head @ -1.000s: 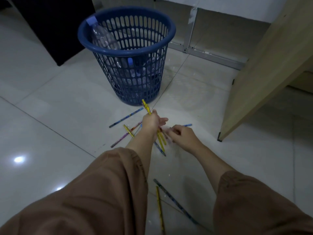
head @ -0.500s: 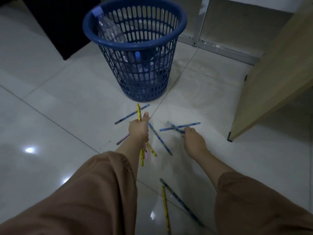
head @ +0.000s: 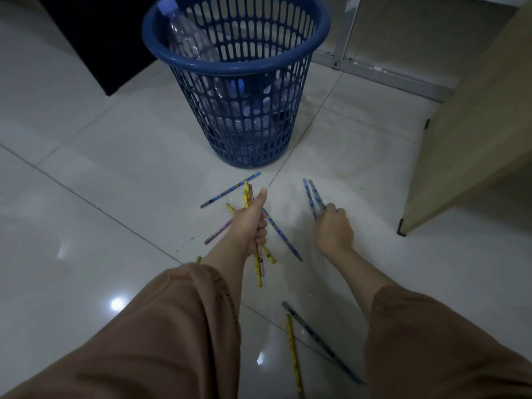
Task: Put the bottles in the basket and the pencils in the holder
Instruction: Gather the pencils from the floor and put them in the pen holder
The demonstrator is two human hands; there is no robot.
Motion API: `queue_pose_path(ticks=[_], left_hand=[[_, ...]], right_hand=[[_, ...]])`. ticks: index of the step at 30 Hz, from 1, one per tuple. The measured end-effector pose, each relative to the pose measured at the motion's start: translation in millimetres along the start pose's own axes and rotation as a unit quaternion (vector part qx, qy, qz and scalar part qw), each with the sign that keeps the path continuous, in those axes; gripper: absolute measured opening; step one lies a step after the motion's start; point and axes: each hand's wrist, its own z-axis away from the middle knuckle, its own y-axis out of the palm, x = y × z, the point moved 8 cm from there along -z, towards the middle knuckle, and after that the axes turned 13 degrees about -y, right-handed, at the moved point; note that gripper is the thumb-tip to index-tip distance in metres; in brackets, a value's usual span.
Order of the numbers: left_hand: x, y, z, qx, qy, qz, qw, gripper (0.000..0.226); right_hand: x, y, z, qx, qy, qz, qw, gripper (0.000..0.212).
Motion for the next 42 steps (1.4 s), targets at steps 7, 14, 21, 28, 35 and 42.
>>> queue_pose_path(ticks=[7, 14, 21, 28, 35, 42], left_hand=[[10, 16, -3, 0.009, -0.006, -0.022, 1.000, 0.049], [27, 0, -11, -0.007, -0.019, -0.062, 0.998, 0.062], [20, 6, -16, 0.041, 0.002, -0.038, 0.998, 0.052], [5, -56, -19, -0.147, 0.070, 0.024, 0.986, 0.051], [-8, -142, 18, -0.369, 0.183, -0.038, 0.910, 0.052], [-5, -178, 42, -0.405, 0.201, -0.063, 0.890, 0.054]], right_hand=[[35, 4, 12, -0.021, 0.003, -0.098, 0.995, 0.033], [59, 30, 21, 0.058, 0.077, -0.391, 0.915, 0.057], [91, 28, 24, 0.064, 0.027, -0.442, 0.894, 0.043], [97, 17, 23, 0.032, -0.064, -0.364, 0.928, 0.038], [159, 83, 121, 0.133, -0.414, -0.070, 0.898, 0.057], [178, 127, 150, 0.185, -0.498, 0.085, 0.843, 0.041]])
